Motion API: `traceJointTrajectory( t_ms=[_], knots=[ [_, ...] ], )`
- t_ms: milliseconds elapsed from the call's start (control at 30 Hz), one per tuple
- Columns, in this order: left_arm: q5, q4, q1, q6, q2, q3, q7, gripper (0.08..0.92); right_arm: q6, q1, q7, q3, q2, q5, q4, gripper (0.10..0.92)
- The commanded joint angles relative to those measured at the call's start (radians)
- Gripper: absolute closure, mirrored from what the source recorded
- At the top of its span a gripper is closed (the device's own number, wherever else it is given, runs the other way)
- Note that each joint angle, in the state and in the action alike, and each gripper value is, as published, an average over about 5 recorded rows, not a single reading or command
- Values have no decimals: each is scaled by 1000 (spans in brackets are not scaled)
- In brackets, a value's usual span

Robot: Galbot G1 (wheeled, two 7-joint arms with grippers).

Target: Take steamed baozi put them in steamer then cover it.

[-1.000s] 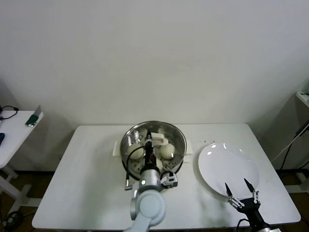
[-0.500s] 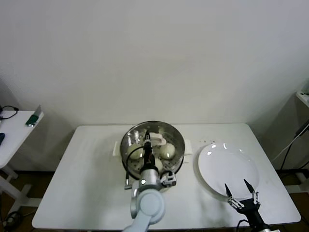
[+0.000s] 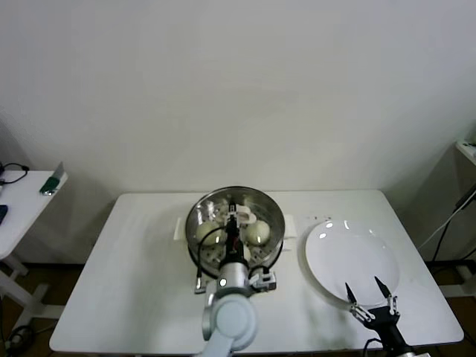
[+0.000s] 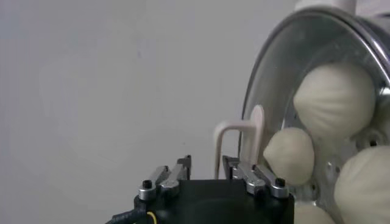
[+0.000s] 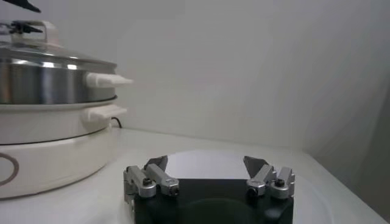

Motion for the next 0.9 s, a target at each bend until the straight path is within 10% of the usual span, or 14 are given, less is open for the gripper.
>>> traceJointTrajectory(
  t_ms=[33,433,733,900],
  knots=[
    [3,2,-4,-9,-47,-9,-3,556,-57,-1,79,-3,-11,28,7,203],
    [-103,-165,71,-14,32,37,12,219,-50,22,92,0,-2,44,10,203],
    [-330,-291,251,-92,158,-59,-128,177,-35,26,81,-15,16,63,24,203],
    [-868,-339,311,-168,225,-221,-268,177,-16,24,80,-29,16,63,15,203]
  ],
)
